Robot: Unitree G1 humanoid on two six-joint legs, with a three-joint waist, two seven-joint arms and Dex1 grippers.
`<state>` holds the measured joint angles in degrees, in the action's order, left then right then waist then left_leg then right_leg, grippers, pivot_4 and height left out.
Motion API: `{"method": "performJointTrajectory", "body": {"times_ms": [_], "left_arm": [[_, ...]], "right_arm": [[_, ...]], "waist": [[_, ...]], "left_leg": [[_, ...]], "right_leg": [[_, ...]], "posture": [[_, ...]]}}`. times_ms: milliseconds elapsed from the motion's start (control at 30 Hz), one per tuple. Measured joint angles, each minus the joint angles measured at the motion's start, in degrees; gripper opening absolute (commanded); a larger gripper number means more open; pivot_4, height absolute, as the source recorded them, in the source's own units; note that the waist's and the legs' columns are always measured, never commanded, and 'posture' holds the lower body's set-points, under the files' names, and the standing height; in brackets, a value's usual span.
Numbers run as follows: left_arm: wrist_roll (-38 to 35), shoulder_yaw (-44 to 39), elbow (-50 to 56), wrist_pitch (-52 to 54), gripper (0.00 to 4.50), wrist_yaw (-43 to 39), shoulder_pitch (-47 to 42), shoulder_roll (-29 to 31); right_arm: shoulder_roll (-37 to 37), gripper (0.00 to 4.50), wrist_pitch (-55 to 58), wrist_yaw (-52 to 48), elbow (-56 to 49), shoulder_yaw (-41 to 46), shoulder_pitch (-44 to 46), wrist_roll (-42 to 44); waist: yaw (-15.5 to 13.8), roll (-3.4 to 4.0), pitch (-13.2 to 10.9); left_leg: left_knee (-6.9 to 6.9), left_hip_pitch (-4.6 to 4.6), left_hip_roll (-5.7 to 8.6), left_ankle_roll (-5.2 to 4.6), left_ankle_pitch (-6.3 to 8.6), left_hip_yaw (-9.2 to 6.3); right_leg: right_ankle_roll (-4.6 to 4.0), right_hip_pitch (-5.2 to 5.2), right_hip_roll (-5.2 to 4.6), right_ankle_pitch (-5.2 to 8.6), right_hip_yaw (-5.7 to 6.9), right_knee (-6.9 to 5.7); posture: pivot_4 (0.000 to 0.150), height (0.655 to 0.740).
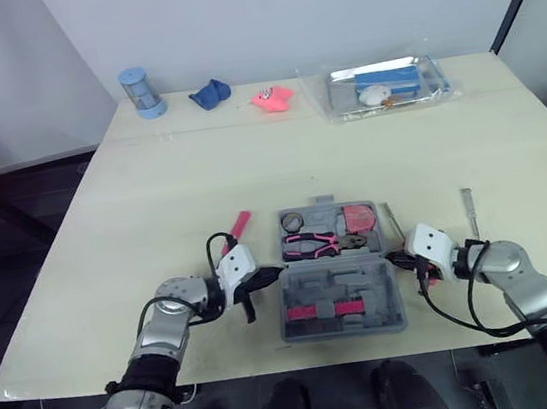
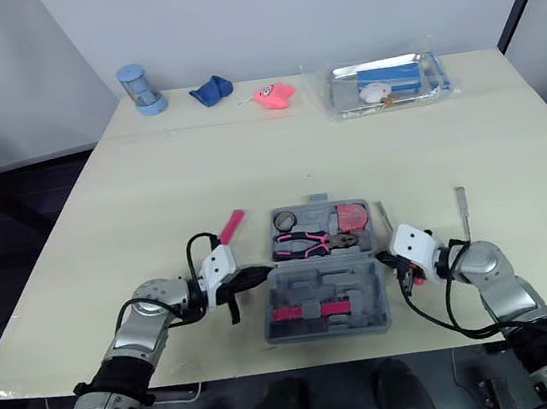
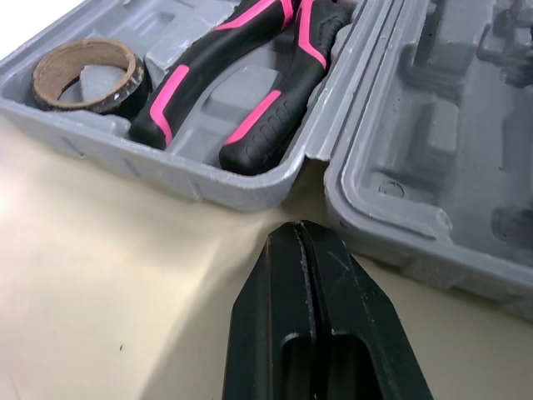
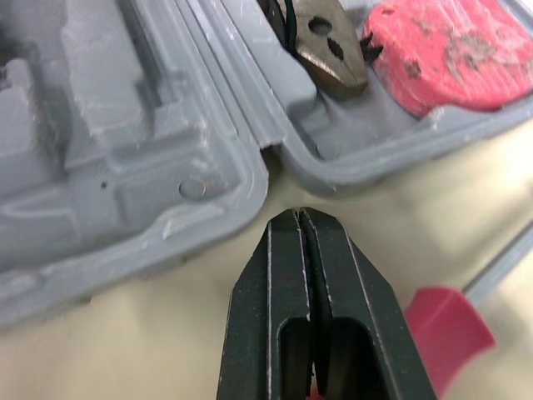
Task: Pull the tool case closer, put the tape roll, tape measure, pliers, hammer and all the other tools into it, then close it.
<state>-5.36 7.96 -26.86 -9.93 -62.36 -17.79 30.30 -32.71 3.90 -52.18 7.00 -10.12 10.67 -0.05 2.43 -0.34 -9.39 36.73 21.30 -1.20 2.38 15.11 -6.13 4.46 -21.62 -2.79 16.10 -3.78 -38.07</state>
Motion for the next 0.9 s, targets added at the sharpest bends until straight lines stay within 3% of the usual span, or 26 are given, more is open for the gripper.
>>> {"method": "performJointTrajectory", "body": {"times_ms": [233, 433, 533, 633, 700, 767, 900], "left_arm": [[-9.1, -6.1, 10.2, 5.1, 0.0, -3.0, 5.2, 3.5], [-20.3, -16.9, 19.3, 11.6, 0.0, -4.4, 13.7, 7.2], [-22.5, -21.5, 19.6, 13.1, 0.0, -3.6, 16.9, 8.8], [-24.2, -25.7, 20.0, 14.1, 1.16, -3.0, 21.1, 9.2], [-25.3, -31.2, 19.2, 14.4, 2.3, -2.1, 27.0, 9.4], [-25.7, -34.3, 18.6, 14.2, 2.91, -1.5, 30.6, 9.4], [-26.3, -38.8, 18.2, 13.9, 4.49, -0.6, 36.0, 8.2]], "right_arm": [[-0.7, 0.05, 2.0, -0.3, -8.0, 7.5, -6.4, 8.9], [-0.8, 0.05, 3.7, 0.4, -15.4, 17.4, -15.6, 18.4], [-0.9, 0.05, 3.8, 1.2, -16.9, 22.1, -19.2, 20.9], [-0.8, 0.0, 3.5, 1.6, -17.7, 26.7, -24.0, 23.0], [-0.2, 0.6, 2.8, 1.9, -17.2, 32.8, -30.4, 25.1], [0.9, 1.16, 2.1, 2.2, -16.9, 36.4, -34.0, 26.5], [2.3, 2.9, 1.0, 2.6, -14.1, 41.5, -38.0, 28.4]], "waist": [[0.0, 0.01, 0.0], [-0.1, 0.04, 0.0], [-0.1, 0.04, 0.0], [-0.1, 0.03, 0.0], [-0.1, 0.03, 0.0], [-0.1, 0.02, 0.0], [-0.1, 0.0, -0.1]], "left_leg": [[-0.01, 0.12, 0.0, 0.0, 0.0, -0.08], [0.0, 0.23, -0.01, 0.0, 0.01, -0.17], [0.0, 0.23, -0.01, -0.01, 0.01, -0.17], [-0.05, 0.23, -0.01, -0.01, 0.01, -0.17], [-0.11, 0.21, -0.01, 0.0, 0.01, -0.15], [-0.13, 0.21, -0.01, 0.0, 0.01, -0.14], [-0.15, 0.14, -0.01, 0.0, 0.01, -0.01]], "right_leg": [[0.0, -0.06, -0.02, 0.0, 0.07, 0.04], [-0.01, -0.09, -0.04, 0.01, 0.15, 0.07], [-0.01, -0.09, -0.04, 0.01, 0.16, 0.08], [-0.02, -0.09, -0.03, 0.02, 0.16, 0.12], [-0.03, -0.09, -0.05, 0.03, 0.16, 0.15], [-0.03, -0.1, -0.05, 0.03, 0.15, 0.16], [-0.03, -0.08, -0.07, 0.04, 0.06, 0.16]], "posture": [[0.15, 0.74], [0.15, 0.74], [0.15, 0.74], [0.15, 0.74], [0.15, 0.74], [0.15, 0.74], [0.15, 0.74]]}}
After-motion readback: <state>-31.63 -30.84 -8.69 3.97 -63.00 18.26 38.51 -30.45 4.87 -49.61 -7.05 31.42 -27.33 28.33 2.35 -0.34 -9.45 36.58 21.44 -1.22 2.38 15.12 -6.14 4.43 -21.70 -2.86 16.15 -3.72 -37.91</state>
